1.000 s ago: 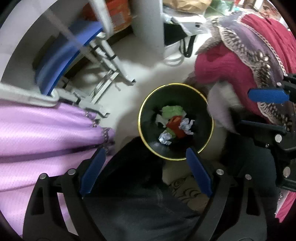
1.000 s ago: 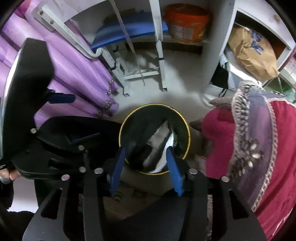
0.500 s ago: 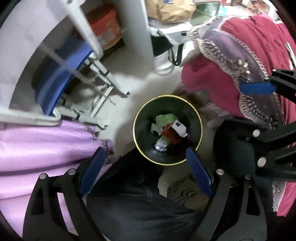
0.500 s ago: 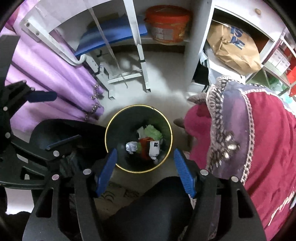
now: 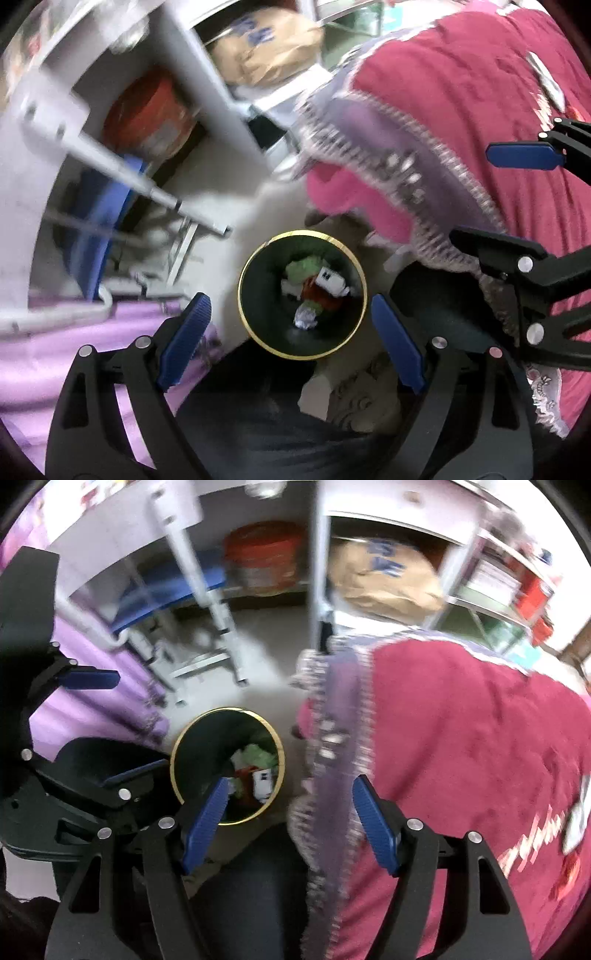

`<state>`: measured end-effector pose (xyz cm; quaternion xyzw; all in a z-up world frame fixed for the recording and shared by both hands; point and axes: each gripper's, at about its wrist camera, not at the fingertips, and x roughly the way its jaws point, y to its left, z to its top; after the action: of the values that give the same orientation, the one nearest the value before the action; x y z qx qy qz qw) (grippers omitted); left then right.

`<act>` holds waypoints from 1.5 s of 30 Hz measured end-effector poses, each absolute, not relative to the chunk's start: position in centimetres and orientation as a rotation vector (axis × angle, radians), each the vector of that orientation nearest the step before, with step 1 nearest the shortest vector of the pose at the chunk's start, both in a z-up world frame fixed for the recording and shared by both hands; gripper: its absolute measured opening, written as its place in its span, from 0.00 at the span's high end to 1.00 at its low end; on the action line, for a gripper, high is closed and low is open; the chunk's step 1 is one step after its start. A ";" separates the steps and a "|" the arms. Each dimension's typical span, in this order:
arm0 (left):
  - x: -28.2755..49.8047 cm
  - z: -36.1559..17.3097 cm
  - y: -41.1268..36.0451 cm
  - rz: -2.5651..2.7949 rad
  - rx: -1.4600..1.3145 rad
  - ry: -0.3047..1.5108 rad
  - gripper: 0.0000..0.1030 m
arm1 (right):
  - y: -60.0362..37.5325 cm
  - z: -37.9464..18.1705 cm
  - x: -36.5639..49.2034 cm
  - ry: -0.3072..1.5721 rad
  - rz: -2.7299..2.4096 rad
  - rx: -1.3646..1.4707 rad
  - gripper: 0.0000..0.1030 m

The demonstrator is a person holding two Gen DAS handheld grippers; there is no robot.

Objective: Collect trash
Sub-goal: 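Swing both tools back over the bedspread toward the last two socks, then grasp the grey sock with the left tool while the right tool grasps the red emblem sock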

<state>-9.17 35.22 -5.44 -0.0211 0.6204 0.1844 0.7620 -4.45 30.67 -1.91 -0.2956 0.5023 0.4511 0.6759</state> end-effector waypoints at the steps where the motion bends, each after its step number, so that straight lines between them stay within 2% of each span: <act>1: -8.4 -5.3 34.7 0.387 -0.031 1.343 0.16 | 29.8 -1.7 -3.6 1.128 0.990 -0.649 0.35; 28: 12.0 -3.2 16.4 -0.059 0.307 1.266 0.16 | 6.6 0.2 11.5 1.176 0.409 -0.303 0.28; 40: 16.1 -3.3 10.6 -0.168 0.419 1.240 0.16 | 0.3 0.4 13.9 1.177 0.230 -0.226 0.28; 45: 17.2 -3.4 9.3 -0.191 0.433 1.238 0.16 | -1.2 0.2 14.5 1.173 0.189 -0.210 0.23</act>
<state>17.20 9.30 -3.44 0.2011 0.5746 -0.0888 0.7884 14.51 -1.18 0.23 -0.0988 0.5514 0.0887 0.8236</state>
